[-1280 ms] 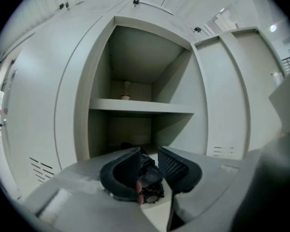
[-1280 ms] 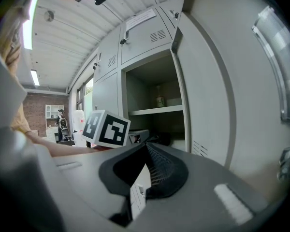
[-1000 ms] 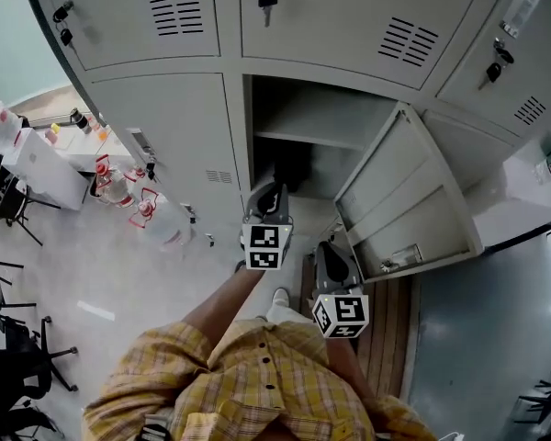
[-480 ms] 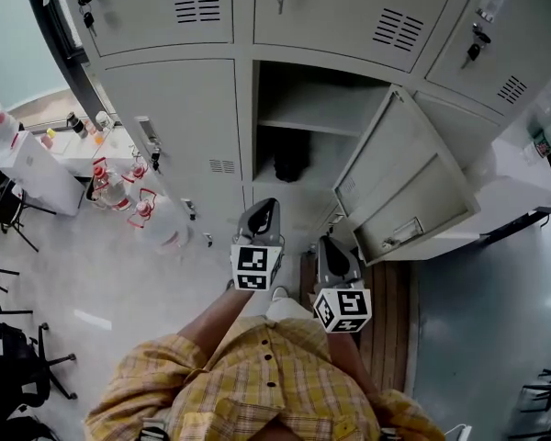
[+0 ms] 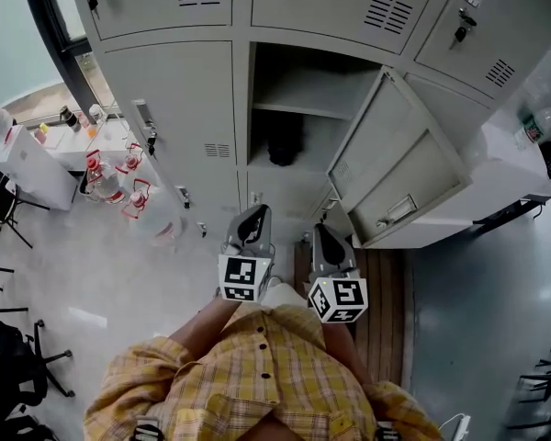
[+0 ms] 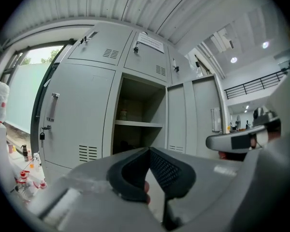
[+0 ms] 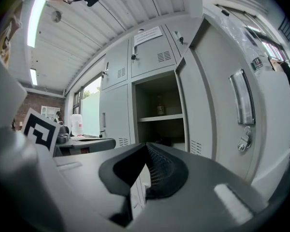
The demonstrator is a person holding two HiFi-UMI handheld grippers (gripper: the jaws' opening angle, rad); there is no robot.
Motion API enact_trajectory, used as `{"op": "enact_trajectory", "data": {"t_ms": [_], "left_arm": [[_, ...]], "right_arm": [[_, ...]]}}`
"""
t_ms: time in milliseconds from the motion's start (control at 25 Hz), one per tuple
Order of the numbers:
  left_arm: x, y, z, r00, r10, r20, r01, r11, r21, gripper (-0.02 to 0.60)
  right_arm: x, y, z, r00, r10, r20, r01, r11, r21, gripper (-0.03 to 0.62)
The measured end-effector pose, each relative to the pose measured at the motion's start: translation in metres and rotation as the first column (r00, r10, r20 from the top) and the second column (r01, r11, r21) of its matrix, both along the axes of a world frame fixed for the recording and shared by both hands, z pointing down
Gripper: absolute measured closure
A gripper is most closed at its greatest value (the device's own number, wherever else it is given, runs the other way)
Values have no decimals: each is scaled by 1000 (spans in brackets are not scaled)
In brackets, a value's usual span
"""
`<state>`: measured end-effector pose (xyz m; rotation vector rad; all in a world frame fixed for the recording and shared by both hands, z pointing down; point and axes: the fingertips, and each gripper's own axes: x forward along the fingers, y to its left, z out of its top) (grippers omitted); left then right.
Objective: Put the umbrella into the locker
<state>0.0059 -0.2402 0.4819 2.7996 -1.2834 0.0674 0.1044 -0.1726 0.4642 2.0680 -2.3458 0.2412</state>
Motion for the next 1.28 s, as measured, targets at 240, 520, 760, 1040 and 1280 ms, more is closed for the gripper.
{"op": "enact_trajectory", "data": {"t_ms": [240,520,760,1040,1280], "left_arm": [[-7,22,0,1000,18,-5,-18,1000,-4,584],[-7,50,-7,998,52,-28,-52,999,1,584],[-6,63,-4,998,63,-23,-63,998,14,584],[-6,73,-2,997,71,-9,-71,997,24,584],[-10,76,-2,998,65,-4,-65,998,27,584]], "right_arm": [[3,12,0,1000,14,11,-14,1000,3,596],[0,26,-3,999,32,-7,-32,999,14,597],[3,41,0,999,53,-13,-53,999,11,597],[1,49,2,998,55,-12,-55,998,10,597],[-5,51,1,999,45,-15,-44,999,15,597]]}}
